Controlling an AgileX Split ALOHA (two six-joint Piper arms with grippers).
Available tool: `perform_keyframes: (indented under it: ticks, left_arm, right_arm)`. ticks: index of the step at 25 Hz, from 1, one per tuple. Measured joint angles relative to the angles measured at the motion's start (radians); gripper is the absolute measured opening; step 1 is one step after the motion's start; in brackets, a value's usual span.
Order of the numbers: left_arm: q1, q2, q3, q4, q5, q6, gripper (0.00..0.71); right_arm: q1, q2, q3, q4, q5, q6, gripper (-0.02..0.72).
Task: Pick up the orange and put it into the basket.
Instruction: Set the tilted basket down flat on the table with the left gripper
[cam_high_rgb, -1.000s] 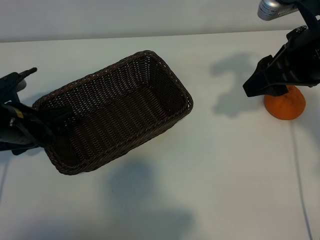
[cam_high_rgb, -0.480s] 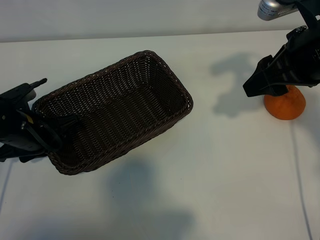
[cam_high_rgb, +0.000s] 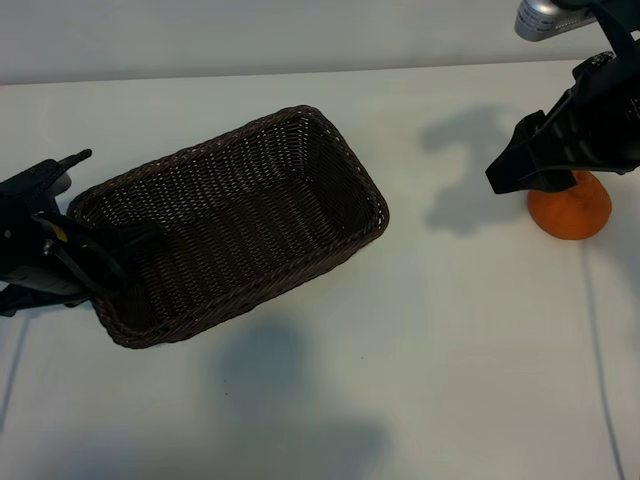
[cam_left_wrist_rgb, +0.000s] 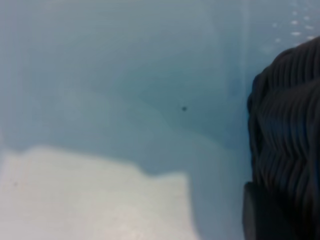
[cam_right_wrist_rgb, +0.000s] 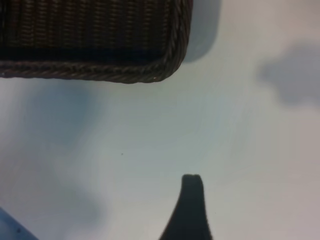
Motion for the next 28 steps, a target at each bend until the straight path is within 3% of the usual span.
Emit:
perform_keyframes:
  ticks: [12,22,28]
  left_arm:
    - [0.000,0.000,0.000,-0.038,-0.011,0.038,0.147]
    - [0.000,0.000,0.000,-0.352,0.019,0.410,0.141]
    - [0.000,-0.004,0.000,-0.399,0.023,0.492,0.141]
  right_arm:
    - [0.000,0.000,0.000,0.000,0.001,0.000,0.595]
    - [0.000,0.000,0.000,0.000,0.001,0.000,0.595]
    - [0.000,0.000,0.000,0.000,0.009,0.000,0.595]
